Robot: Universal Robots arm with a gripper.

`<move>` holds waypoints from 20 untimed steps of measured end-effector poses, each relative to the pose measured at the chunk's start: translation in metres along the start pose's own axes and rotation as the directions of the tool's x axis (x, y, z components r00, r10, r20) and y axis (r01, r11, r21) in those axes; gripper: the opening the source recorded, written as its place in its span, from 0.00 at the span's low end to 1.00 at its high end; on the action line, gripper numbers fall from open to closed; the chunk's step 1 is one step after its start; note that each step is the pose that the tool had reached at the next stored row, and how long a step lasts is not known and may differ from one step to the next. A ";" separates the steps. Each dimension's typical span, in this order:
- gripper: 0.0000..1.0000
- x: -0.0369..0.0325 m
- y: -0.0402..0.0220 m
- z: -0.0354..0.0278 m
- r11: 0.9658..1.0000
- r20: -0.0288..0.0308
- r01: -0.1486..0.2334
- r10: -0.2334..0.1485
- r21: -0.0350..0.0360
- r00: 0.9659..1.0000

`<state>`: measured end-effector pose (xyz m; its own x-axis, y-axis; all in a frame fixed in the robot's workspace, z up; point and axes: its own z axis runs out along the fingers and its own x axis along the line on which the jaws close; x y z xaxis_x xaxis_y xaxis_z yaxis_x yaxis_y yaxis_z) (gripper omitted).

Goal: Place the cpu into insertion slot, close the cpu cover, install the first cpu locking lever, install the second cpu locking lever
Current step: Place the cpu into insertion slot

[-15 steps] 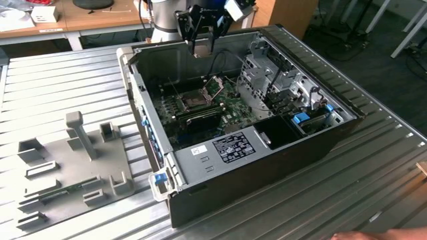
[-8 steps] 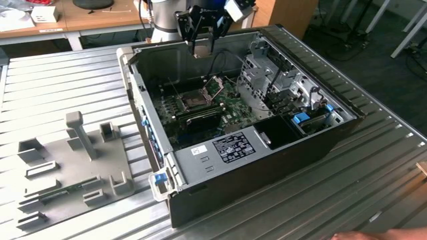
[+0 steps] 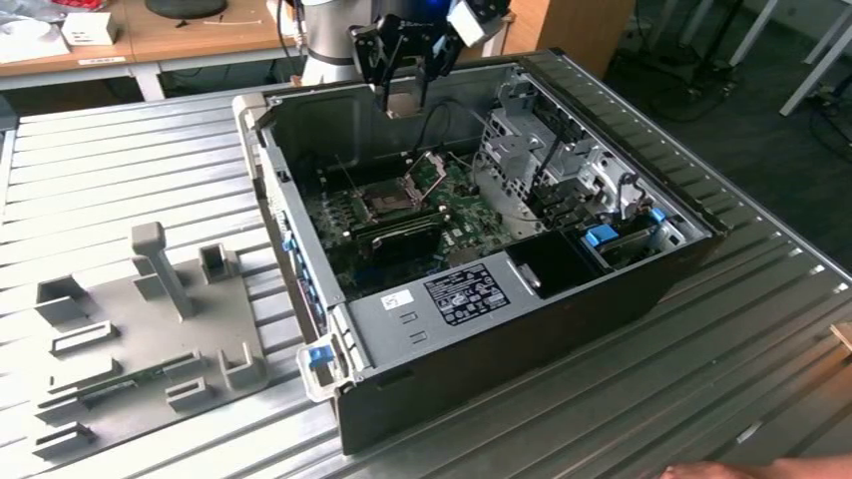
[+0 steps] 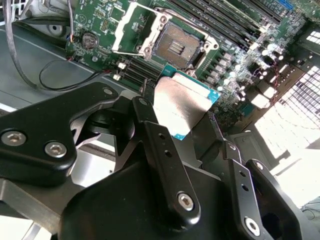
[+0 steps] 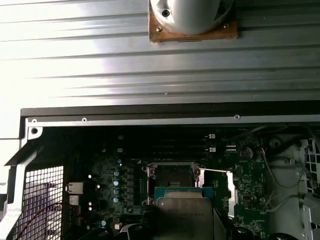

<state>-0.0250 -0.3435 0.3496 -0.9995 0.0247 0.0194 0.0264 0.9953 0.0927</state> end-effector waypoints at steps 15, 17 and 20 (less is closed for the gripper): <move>0.54 0.0000 -0.0003 0.0035 1.000 0.000 0.000 0.000 -0.001 1.000; 0.54 -0.0001 -0.0004 0.0046 1.000 0.000 0.000 0.000 -0.001 1.000; 0.54 -0.0001 -0.0007 0.0070 1.000 0.000 0.000 0.000 -0.001 1.000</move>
<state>-0.0250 -0.3435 0.3426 -0.9995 0.0246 0.0194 0.0264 0.9952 0.0942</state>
